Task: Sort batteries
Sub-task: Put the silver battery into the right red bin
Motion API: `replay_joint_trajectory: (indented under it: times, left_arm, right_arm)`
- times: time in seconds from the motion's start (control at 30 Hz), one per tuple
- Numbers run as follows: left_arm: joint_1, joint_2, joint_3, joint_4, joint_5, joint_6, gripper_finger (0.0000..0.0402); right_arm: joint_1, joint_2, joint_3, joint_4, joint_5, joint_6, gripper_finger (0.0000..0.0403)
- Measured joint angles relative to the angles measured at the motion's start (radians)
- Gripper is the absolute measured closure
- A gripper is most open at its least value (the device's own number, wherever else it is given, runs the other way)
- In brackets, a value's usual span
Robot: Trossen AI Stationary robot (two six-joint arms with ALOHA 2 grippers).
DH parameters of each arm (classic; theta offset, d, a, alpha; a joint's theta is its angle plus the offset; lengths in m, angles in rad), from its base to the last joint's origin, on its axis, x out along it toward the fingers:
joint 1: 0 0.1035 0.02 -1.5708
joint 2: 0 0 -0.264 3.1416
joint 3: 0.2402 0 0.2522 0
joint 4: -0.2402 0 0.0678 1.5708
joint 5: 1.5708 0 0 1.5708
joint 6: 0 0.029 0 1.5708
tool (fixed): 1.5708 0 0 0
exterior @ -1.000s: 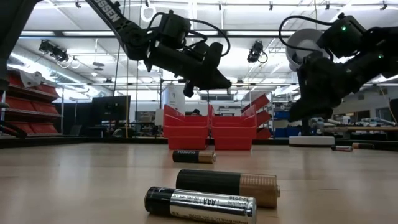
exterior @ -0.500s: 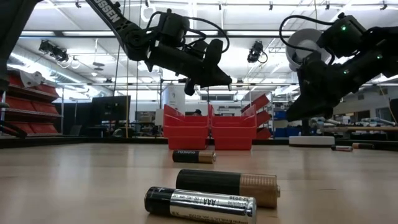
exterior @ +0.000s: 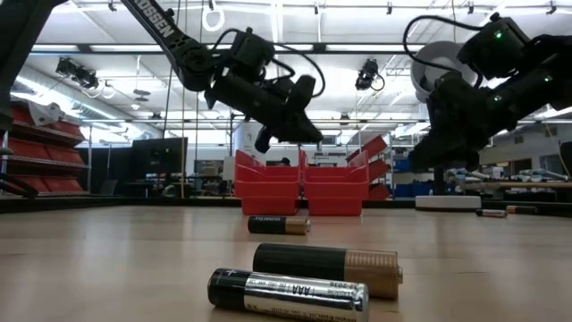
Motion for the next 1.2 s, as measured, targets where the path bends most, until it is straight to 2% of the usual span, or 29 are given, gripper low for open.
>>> replay_joint_trajectory:
  times: [0.2, 0.43, 0.53, 0.63, 0.83, 0.93, 1.0, 1.2]
  left_arm:
    - [0.003, 0.003, -0.001, -0.025, 0.007, 0.076, 0.0356]
    - [-0.009, 0.003, -0.001, -0.077, -0.049, 0.150, 0.0354]
    - [-0.009, 0.003, -0.001, -0.056, -0.060, 0.149, 0.0346]
    - [-0.015, 0.002, -0.001, -0.037, -0.079, 0.157, 0.0318]
    - [-0.016, 0.002, -0.001, -0.032, -0.044, 0.157, 0.0222]
    - [-0.016, -0.005, -0.001, -0.021, 0.003, 0.150, 0.0190]
    - [-0.017, -0.032, -0.001, -0.018, 0.008, 0.134, 0.0183]
    - [-0.024, -0.178, -0.023, -0.004, -0.011, 0.183, 0.0200]
  right_arm:
    - [0.017, 0.000, 0.000, 0.030, 0.002, -0.004, 0.0290]
    - [0.017, 0.000, 0.000, 0.033, 0.182, 0.066, 0.0296]
    - [0.030, 0.000, 0.000, 0.065, 0.194, 0.070, 0.0298]
    - [0.048, 0.000, 0.000, 0.090, 0.188, 0.043, 0.0298]
    - [0.053, 0.000, 0.020, 0.091, 0.177, 0.019, 0.0298]
    - [0.053, 0.000, 0.067, 0.040, 0.176, 0.022, 0.0298]
    - [0.053, 0.000, 0.108, -0.024, 0.172, 0.016, 0.0300]
    - [0.028, 0.000, 0.269, -0.410, 0.183, 0.020, 0.0301]
